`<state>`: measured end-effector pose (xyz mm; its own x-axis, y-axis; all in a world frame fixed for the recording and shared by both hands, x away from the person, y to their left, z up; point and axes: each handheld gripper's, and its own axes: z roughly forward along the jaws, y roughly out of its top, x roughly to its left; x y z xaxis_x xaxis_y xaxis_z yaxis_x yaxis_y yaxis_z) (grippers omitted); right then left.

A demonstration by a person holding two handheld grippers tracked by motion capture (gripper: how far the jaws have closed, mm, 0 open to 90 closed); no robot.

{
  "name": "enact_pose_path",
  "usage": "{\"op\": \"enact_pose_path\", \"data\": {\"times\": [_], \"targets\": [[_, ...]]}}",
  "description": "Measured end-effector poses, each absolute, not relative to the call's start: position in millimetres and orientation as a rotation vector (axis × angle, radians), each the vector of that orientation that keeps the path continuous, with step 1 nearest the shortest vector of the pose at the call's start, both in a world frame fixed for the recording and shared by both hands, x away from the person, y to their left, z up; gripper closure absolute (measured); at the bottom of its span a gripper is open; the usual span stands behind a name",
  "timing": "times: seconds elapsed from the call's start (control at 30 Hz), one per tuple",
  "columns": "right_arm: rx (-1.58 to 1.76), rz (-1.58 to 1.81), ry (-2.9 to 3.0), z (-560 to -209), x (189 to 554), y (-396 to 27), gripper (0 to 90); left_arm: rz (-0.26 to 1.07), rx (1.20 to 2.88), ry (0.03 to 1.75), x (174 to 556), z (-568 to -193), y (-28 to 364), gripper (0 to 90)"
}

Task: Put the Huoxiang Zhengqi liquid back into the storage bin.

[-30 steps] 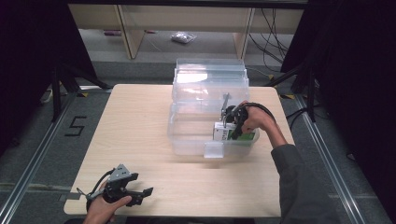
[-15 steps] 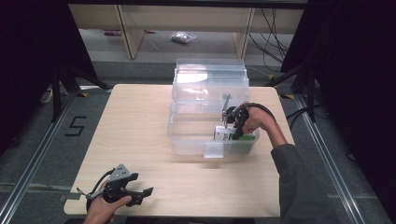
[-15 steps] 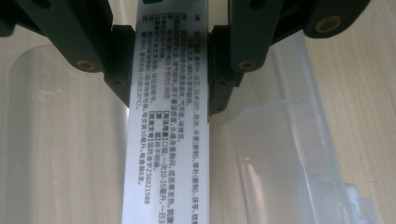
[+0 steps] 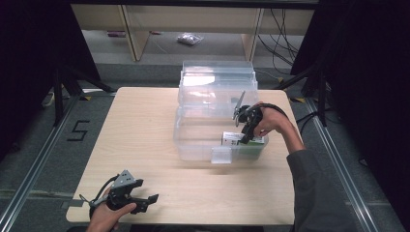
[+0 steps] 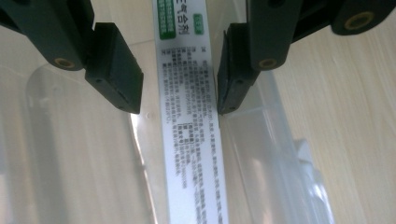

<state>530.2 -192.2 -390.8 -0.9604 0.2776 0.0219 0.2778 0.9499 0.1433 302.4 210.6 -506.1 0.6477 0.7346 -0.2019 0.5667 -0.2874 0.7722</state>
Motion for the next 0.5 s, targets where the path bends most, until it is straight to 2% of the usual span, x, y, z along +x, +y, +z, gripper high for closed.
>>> {"op": "enact_pose_path", "data": {"times": [0.2, 0.5], "targets": [[-0.589, -0.342, -3.107, -371.8, 523.4, -203.6, 40.9, 0.244, 1.962, 1.023, 302.4, -506.4, 209.7, 14.9], [-0.736, -0.485, -3.079, -358.2, 514.4, -208.1, 35.5, 0.245, 1.962, 1.024, 302.4, -506.4, 209.9, 14.9]]}}
